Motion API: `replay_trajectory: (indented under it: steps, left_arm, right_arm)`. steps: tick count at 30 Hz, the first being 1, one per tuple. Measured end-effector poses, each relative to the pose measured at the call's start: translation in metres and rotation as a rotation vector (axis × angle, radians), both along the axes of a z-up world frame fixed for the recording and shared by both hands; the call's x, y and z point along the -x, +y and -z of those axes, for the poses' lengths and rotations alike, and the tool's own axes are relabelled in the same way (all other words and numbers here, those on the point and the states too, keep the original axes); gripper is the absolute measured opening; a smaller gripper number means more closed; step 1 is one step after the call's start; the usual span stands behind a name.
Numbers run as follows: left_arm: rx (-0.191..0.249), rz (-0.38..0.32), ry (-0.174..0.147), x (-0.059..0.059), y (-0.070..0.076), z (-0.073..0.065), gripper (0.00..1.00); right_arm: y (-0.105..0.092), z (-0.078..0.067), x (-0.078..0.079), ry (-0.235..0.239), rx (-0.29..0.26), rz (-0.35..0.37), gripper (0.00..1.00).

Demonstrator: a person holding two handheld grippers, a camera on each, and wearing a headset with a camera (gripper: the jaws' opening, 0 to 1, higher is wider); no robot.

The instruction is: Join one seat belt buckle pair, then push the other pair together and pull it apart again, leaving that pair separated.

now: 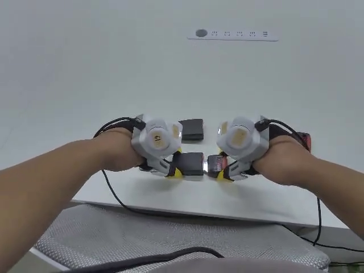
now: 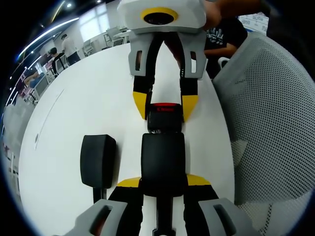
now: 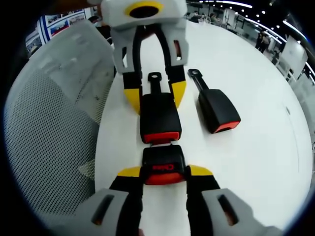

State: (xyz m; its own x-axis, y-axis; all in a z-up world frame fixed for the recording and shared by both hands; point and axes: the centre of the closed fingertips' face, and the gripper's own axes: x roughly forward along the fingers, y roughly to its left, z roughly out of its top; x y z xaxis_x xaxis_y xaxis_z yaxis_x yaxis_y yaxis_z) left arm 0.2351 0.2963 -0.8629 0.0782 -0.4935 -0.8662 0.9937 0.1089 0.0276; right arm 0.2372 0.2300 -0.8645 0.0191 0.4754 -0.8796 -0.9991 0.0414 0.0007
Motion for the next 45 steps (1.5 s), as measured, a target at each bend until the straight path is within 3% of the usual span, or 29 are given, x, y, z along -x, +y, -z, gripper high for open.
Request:
replay_trajectory:
  steps: [7, 26, 31, 33, 40, 45]
  left_arm:
    - [0.035, -0.033, -0.021, -0.0002, 0.0026, -0.0008, 0.31]
    - [0.009, -0.019, -0.009, -0.0006, 0.0014, -0.0035, 0.32]
    - [0.01, -0.034, 0.007, -0.0009, 0.002, -0.0026, 0.32]
    - [0.002, -0.035, 0.016, -0.0003, 0.0017, -0.0023, 0.32]
    - [-0.019, -0.021, 0.019, 0.0005, 0.002, -0.0018, 0.33]
    - [0.004, -0.08, 0.025, -0.0004, 0.0033, -0.0023, 0.33]
  right_arm:
    - [-0.0053, 0.0003, 0.0006, -0.02, -0.02, -0.037, 0.32]
    - [-0.0068, -0.0001, 0.0, 0.006, -0.074, -0.024, 0.33]
    - [-0.0051, -0.001, 0.0015, 0.003, -0.063, -0.036, 0.34]
    - [-0.0043, -0.001, 0.0021, -0.019, -0.045, -0.063, 0.34]
    - [-0.005, 0.0003, 0.0023, -0.009, -0.028, -0.056, 0.35]
    - [-0.0043, 0.0005, 0.0027, -0.007, -0.023, -0.045, 0.37]
